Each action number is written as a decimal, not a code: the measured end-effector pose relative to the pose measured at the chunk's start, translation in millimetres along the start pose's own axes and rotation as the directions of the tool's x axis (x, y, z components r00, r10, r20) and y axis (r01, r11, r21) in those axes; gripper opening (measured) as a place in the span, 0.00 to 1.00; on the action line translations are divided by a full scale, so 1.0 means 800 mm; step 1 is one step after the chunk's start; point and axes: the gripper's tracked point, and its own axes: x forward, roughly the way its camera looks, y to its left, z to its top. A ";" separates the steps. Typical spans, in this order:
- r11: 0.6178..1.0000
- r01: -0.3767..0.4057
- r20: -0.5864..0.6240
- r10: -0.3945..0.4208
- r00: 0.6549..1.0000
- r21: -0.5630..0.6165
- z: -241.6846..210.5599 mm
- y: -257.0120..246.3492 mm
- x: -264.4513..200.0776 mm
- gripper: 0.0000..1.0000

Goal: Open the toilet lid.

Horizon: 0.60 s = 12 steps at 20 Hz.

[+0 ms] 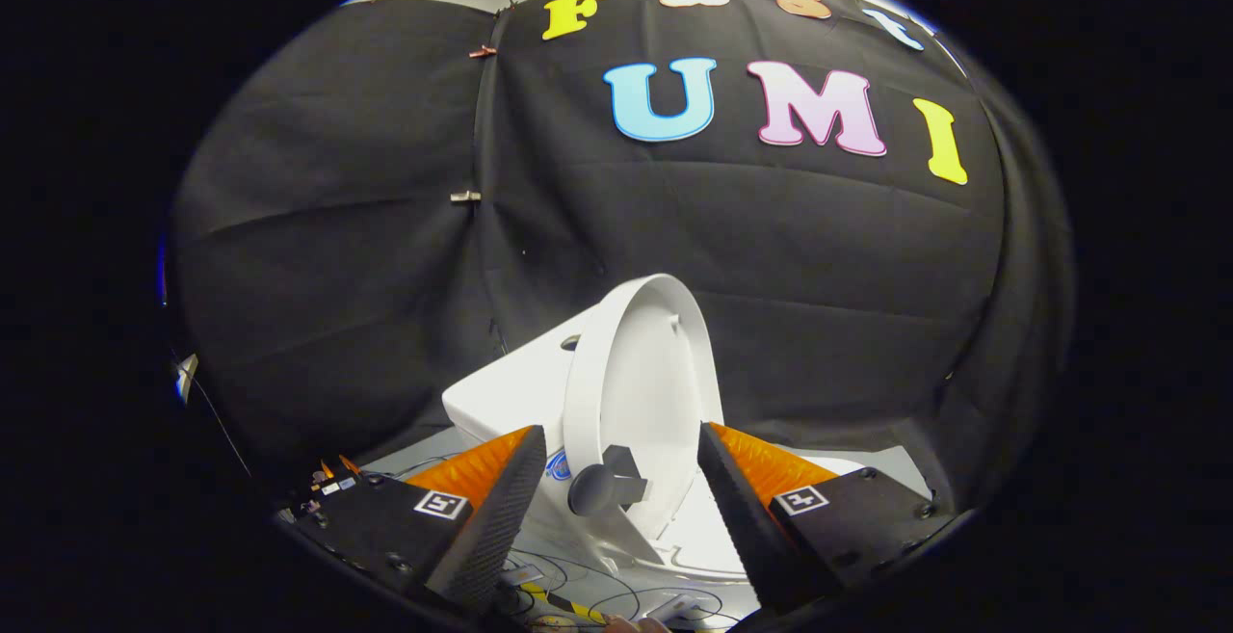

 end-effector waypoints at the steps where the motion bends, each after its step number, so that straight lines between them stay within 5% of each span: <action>1: 1.000 0.003 0.026 -0.003 1.000 0.000 0.014 -0.003 -0.011 0.99; 12: 0.988 0.150 0.325 -0.130 0.936 -0.036 0.159 -0.081 -0.177 0.99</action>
